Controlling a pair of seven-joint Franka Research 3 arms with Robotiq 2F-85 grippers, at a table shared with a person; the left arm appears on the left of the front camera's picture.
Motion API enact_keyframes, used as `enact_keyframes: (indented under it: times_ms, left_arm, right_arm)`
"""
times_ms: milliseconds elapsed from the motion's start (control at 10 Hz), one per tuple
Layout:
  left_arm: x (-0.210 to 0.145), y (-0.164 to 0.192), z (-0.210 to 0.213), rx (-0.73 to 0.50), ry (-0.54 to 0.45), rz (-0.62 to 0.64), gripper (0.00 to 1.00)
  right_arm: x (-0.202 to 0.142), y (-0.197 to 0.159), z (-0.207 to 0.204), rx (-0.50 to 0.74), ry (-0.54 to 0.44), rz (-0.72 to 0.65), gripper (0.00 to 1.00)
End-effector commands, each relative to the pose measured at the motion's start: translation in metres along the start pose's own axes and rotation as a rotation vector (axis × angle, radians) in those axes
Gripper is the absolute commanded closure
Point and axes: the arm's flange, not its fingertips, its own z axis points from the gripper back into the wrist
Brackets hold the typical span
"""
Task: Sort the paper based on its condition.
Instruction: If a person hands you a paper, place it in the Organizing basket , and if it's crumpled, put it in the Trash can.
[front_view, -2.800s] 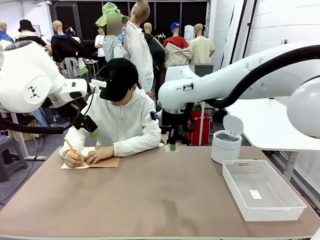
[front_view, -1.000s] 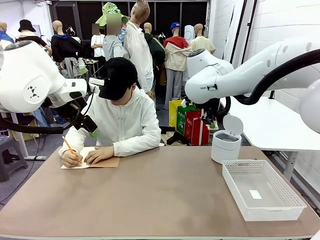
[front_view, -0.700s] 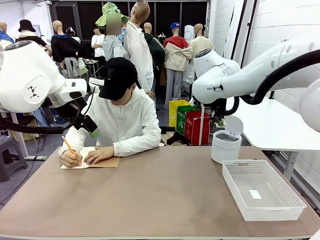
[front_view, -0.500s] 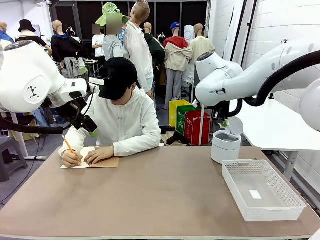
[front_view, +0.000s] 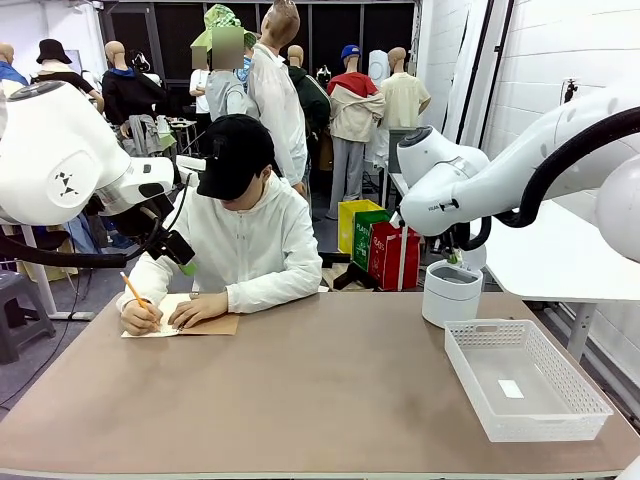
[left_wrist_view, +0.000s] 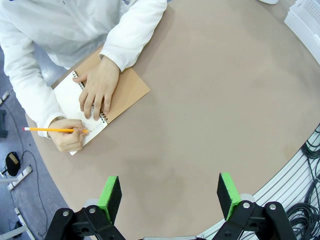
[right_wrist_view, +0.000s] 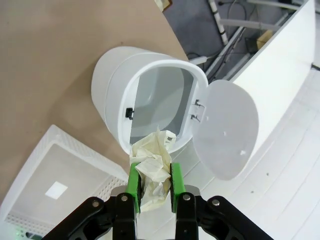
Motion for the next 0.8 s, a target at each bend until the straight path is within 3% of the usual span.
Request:
enact_keyframes:
  times_ms: [0,700]
  left_arm:
    - [0.000,0.000,0.001,-0.004,-0.004,0.001,0.00]
    - [0.000,0.000,0.001,-0.004,-0.004,0.001,0.00]
  right_arm:
    - [-0.001,-0.002,-0.014,-0.043,-0.007,-0.023,0.71]
    - [0.006,-0.010,-0.043,-0.029,0.017,-0.021,0.71]
